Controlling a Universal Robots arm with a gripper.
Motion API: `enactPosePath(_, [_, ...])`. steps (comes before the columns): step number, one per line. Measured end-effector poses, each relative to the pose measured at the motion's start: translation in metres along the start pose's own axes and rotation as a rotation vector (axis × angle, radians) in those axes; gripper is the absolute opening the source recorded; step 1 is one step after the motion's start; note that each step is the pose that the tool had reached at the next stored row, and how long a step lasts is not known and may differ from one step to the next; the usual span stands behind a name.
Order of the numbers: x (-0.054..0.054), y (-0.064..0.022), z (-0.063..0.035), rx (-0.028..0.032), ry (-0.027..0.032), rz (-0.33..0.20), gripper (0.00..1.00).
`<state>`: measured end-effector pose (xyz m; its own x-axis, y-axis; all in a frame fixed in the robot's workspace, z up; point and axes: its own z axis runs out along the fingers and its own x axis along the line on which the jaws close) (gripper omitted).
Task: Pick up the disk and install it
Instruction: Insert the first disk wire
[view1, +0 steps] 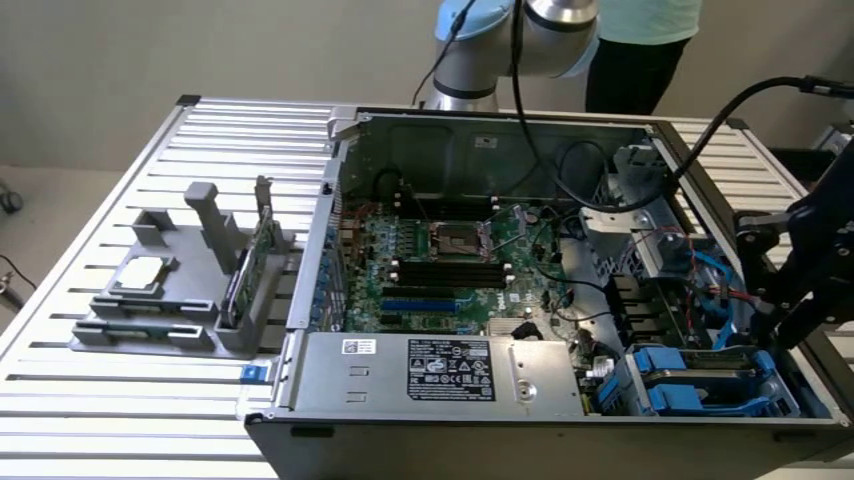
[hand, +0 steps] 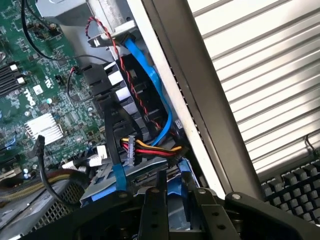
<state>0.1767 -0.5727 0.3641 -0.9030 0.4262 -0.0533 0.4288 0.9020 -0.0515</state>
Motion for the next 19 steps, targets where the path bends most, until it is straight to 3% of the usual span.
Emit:
enactPosePath(2, [-0.0031,-0.0011,0.0001,0.0101,0.0209,-0.002,0.26])
enactPosePath(4, [-0.0042,-0.0029,0.0004,0.0144,0.0306,-0.001,0.26])
enactPosePath(8, [-0.005,-0.0045,0.0012,0.0151,0.0361,0.02,0.26])
enactPosePath(19, [-0.0045,-0.0041,0.01,0.0011,0.0542,0.172,0.26])
